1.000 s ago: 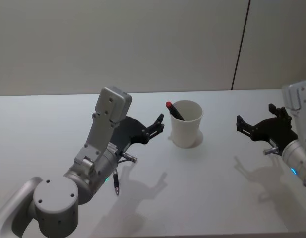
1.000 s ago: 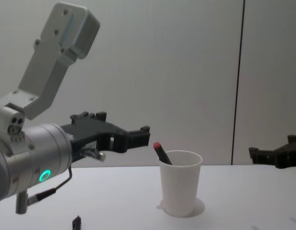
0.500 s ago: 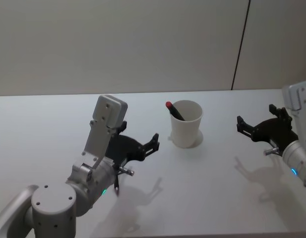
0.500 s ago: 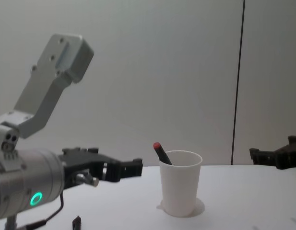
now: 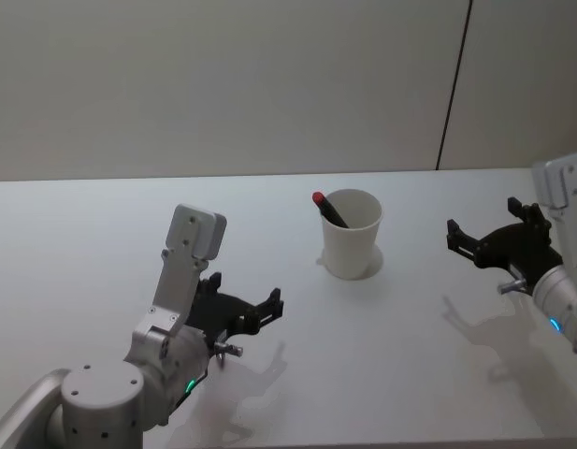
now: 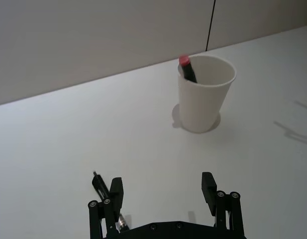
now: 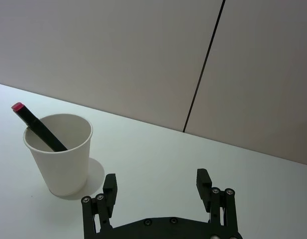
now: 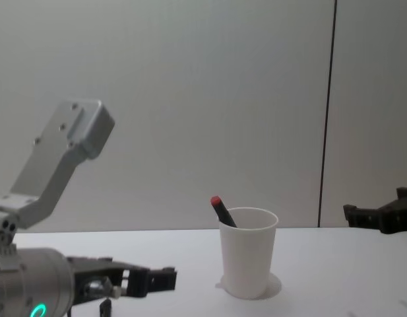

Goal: Place the pen into the pen holder.

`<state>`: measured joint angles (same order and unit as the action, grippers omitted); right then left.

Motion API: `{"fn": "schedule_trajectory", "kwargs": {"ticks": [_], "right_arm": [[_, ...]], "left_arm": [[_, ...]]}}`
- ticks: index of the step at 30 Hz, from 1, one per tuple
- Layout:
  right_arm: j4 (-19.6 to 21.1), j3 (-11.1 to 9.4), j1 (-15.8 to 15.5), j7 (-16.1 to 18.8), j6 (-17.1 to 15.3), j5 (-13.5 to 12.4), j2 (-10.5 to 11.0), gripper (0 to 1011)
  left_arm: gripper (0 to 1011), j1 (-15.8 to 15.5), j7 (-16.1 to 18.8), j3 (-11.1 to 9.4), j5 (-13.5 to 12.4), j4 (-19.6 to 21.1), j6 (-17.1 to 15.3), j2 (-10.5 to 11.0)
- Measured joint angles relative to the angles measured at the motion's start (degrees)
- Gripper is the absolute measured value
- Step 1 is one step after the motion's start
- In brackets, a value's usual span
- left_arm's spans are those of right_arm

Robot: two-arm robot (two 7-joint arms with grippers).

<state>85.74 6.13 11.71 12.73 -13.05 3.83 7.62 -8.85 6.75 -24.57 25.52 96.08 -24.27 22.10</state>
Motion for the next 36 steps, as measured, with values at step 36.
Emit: {"fn": "schedule_trajectory", "kwargs": {"ticks": [36], "right_arm": [[0.0,0.0,0.0,-0.01,0.0,0.0,0.0,1002]], "left_arm": [[1000,-3.5,5.07,1.29,-1.04,-9.02,-9.69,-3.77]]}}
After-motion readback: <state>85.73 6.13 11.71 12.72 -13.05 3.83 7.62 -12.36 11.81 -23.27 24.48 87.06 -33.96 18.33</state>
